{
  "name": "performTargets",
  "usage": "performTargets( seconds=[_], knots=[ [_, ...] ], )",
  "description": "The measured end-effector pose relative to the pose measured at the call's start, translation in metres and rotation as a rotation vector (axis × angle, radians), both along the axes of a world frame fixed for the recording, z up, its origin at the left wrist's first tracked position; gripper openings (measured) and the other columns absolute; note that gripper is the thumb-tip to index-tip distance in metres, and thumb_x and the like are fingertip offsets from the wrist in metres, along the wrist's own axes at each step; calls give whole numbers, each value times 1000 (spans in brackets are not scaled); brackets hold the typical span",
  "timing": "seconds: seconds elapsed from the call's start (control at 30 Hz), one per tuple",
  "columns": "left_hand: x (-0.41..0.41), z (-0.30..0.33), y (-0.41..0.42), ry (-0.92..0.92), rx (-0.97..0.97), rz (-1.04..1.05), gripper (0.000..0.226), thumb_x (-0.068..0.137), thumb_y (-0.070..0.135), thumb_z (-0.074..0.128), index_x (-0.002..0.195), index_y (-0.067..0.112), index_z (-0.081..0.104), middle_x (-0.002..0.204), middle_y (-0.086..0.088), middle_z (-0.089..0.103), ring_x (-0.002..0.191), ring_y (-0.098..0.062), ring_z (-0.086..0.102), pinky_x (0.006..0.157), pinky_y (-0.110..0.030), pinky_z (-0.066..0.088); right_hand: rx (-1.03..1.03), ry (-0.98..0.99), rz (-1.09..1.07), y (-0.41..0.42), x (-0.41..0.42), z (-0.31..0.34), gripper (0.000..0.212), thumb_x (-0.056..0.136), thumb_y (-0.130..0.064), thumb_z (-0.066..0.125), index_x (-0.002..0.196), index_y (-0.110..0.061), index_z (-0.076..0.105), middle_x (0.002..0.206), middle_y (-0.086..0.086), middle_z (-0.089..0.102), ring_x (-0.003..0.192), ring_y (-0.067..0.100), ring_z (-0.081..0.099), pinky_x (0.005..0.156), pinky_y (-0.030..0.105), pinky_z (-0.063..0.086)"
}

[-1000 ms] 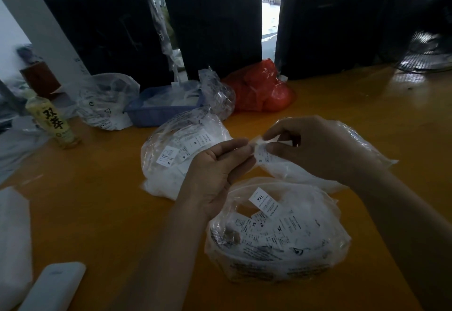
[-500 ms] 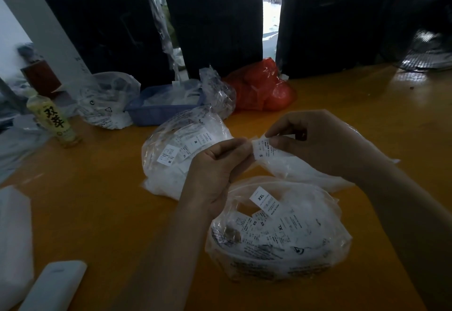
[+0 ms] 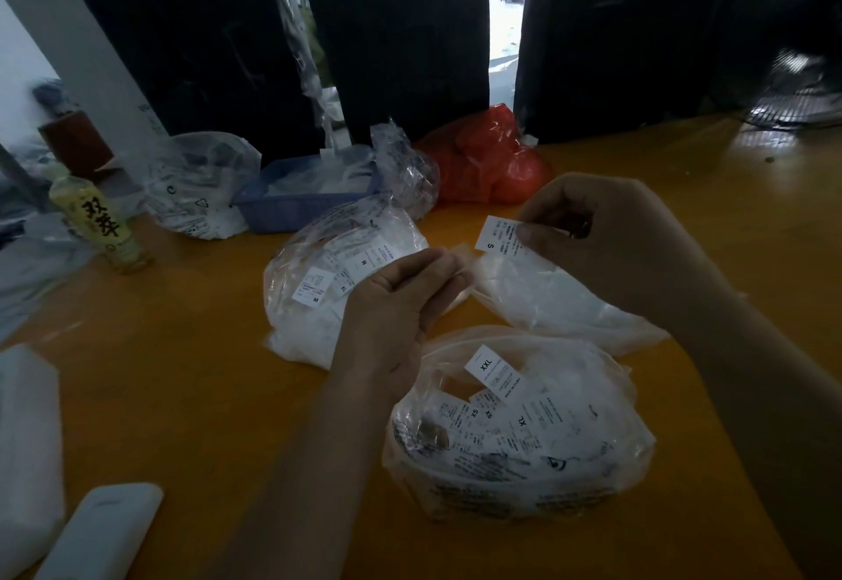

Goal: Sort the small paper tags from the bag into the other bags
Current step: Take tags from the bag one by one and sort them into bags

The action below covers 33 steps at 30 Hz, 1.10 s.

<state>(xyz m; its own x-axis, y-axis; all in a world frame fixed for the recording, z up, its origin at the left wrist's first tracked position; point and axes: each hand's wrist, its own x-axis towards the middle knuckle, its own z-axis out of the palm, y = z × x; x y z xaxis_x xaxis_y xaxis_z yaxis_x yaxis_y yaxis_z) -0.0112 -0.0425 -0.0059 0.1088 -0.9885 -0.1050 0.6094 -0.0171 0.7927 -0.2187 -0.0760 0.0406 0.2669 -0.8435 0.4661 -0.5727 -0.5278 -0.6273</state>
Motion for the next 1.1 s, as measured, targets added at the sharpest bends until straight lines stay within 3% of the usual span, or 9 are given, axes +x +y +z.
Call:
performTargets(
  seconds=[0.13,0.4,0.5,0.6,0.83,1.1],
  knots=[
    [-1,0,0,-15,2,-1,36,73,6,77,107,-3,72,103,-21,78,96,-28,78,74,-23,62,-11,-7,10,2,4,-3,12,90,-21,75,90,-31,68,87,-24,65,88,-11,62,65,4,49],
    [-1,2,3,-62,-16,-38,49,66,13,84,110,-2,71,108,-17,79,103,-26,77,81,-25,62,-57,78,-38,3,7,-5,13,91,-23,73,92,-33,64,86,-23,64,76,-7,61,63,0,43],
    [-1,2,3,-99,-10,-17,54,61,18,88,110,0,72,109,-17,79,105,-27,77,83,-27,63,-33,110,-18,3,7,-6,10,91,-25,73,94,-31,67,85,-22,64,79,-6,62,65,7,50],
    [0,1,3,-101,-10,-24,47,70,16,84,112,0,72,109,-17,79,103,-26,77,81,-27,63,-15,155,-8,4,7,-6,7,91,-28,72,98,-30,71,87,-20,67,80,-3,64,69,15,55],
    [-1,2,4,-183,-9,-32,50,66,20,85,112,2,73,106,-15,79,96,-24,78,76,-24,62,12,134,43,3,7,-6,7,91,-26,74,95,-31,72,86,-20,68,88,-10,61,70,2,45],
    [-1,0,6,-262,-5,-61,27,71,19,85,97,11,83,103,-16,80,97,-26,78,77,-23,62,-34,114,24,1,7,-7,10,92,-24,71,94,-33,68,83,-23,65,90,-15,59,70,-1,42]
  ],
)
